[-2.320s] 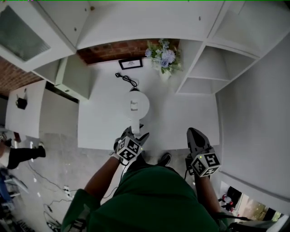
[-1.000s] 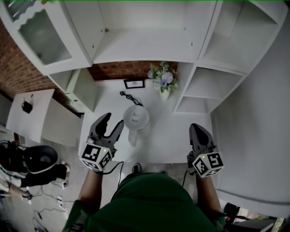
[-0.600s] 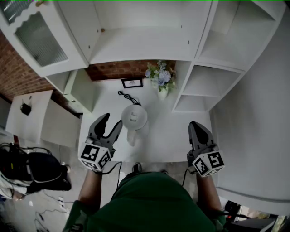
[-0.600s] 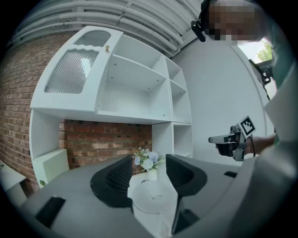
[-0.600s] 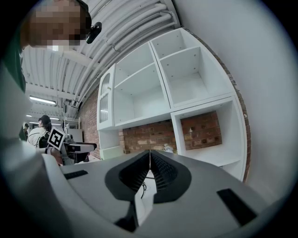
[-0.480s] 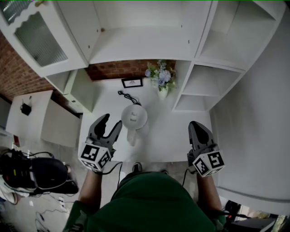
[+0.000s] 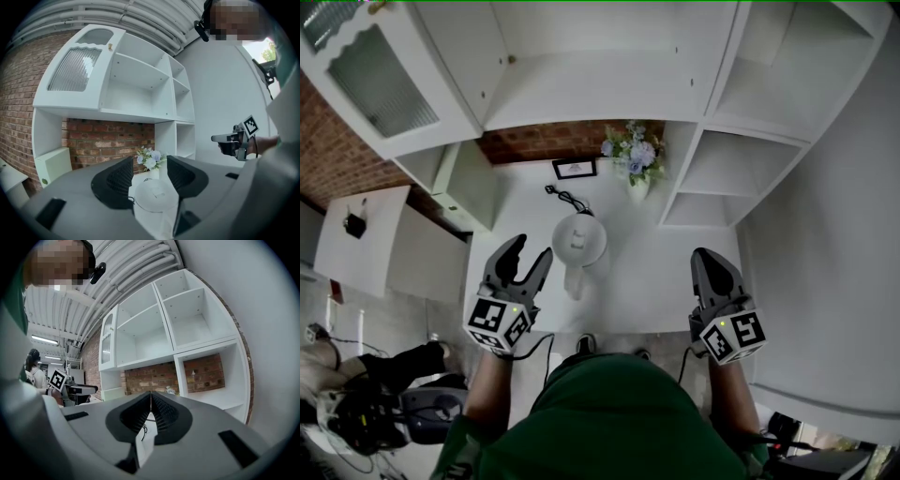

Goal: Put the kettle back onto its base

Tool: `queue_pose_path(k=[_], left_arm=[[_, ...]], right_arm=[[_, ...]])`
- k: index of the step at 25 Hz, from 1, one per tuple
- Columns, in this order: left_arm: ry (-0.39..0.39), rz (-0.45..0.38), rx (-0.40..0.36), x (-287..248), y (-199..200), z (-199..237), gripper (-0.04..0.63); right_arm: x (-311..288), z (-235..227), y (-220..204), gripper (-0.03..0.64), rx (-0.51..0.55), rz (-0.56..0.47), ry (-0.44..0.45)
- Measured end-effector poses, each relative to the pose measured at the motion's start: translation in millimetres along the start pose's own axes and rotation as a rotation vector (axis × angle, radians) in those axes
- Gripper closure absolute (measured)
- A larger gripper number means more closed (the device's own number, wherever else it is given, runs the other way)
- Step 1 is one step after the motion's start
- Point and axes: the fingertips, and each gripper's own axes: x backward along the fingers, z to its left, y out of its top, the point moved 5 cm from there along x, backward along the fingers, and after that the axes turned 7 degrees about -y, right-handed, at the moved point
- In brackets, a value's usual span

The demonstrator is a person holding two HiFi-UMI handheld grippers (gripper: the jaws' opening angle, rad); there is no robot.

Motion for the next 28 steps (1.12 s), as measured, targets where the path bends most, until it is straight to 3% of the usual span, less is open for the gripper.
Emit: queue_pose_path(k=[8,28], left_arm=[[0.063,-0.036,0.003,4.1,3.7,11.1,0.376],[0.041,-0.006,0.038,8.7,-6.5,10.1,0.387]], right_arm=[[-1.2,-3.9,4.2,0.595,0.009,-0.011,-0.012],[1.0,7.7,0.6,0.595,0.019,0.006,-0.007]])
